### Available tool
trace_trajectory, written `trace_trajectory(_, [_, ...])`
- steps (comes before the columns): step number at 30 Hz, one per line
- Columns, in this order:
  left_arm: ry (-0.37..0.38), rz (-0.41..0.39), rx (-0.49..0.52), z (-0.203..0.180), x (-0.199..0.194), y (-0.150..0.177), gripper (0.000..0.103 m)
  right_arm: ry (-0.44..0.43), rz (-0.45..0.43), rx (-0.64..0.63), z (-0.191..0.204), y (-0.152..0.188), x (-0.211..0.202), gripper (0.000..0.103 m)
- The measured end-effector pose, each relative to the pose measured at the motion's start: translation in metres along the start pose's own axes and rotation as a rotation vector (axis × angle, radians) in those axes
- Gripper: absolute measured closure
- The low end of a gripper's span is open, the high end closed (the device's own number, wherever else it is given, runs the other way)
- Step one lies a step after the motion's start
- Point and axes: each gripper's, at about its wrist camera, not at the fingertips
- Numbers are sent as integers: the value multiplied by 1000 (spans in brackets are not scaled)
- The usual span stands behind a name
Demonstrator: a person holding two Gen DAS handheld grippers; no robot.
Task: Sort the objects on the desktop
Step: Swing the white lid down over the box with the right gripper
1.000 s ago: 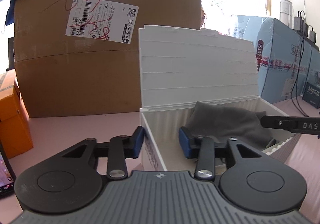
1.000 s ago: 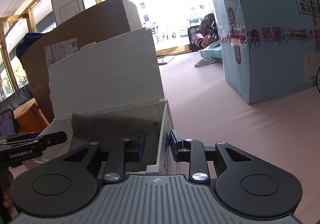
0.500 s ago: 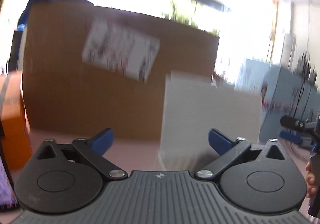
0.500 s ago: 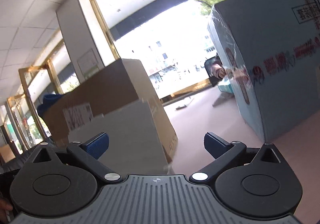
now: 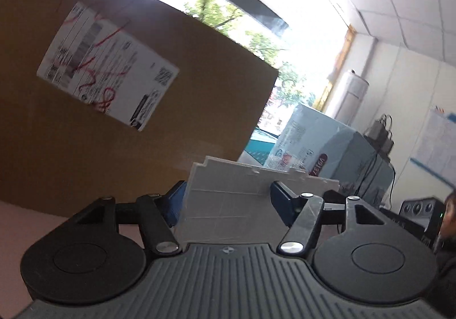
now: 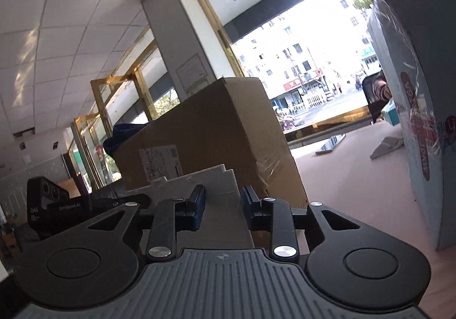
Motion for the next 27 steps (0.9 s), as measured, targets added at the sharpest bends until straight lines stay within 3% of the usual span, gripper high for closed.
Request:
trace_trajectory(7, [28, 87, 117, -15, -32, 29, 36, 12, 26, -260, 42, 9, -49, 70])
trace_trajectory(9, [-8, 106, 201, -22, -43, 45, 34, 17, 47, -303, 52, 15, -61, 68])
trace_trajectory(11, [-54, 116, 301, -31, -56, 63, 34, 16, 60, -303, 62, 21, -76, 58])
trace_trajectory(13, [-80, 98, 357, -35, -75, 73, 34, 15, 73, -302, 71, 26, -91, 57])
trace_trajectory(15, [-57, 57, 299, -33, -108, 72, 33, 13, 86, -302, 80, 32, -107, 51])
trace_trajectory(16, [-59, 23, 258, -36, -121, 69, 29, 25, 62, -278, 83, 31, -115, 42])
trace_trajectory(17, [-64, -12, 219, -41, -133, 66, 23, 53, 16, -233, 85, 26, -120, 41])
trace_trajectory(18, [-86, -59, 191, -48, -138, 64, 23, 87, -32, -183, 88, 21, -124, 43])
trace_trajectory(19, [-122, -87, 190, -55, -135, 64, 23, 113, -28, -148, 89, 19, -117, 63])
trace_trajectory(20, [-159, -111, 193, -62, -131, 64, 32, 136, 2, -120, 90, 18, -105, 95])
trace_trajectory(21, [-189, -92, 214, -66, -120, 69, 50, 159, 31, -91, 90, 18, -93, 100])
trace_trajectory(22, [-218, -66, 237, -71, -108, 74, 59, 178, 58, -105, 95, 22, -83, 100])
trace_trajectory(24, [-262, -3, 265, -75, -85, 84, 88, 209, 109, -167, 106, 35, -68, 100])
trace_trajectory(27, [-286, 62, 282, -70, -71, 105, 97, 211, 154, -192, 112, 48, -62, 100])
Point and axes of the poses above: each gripper's, at about its wrist camera, not at the fingertips, and x roughly the way its jaws point, z to its left, y to its underside, and after that the axes turned 15 degrees about -x, right-handed
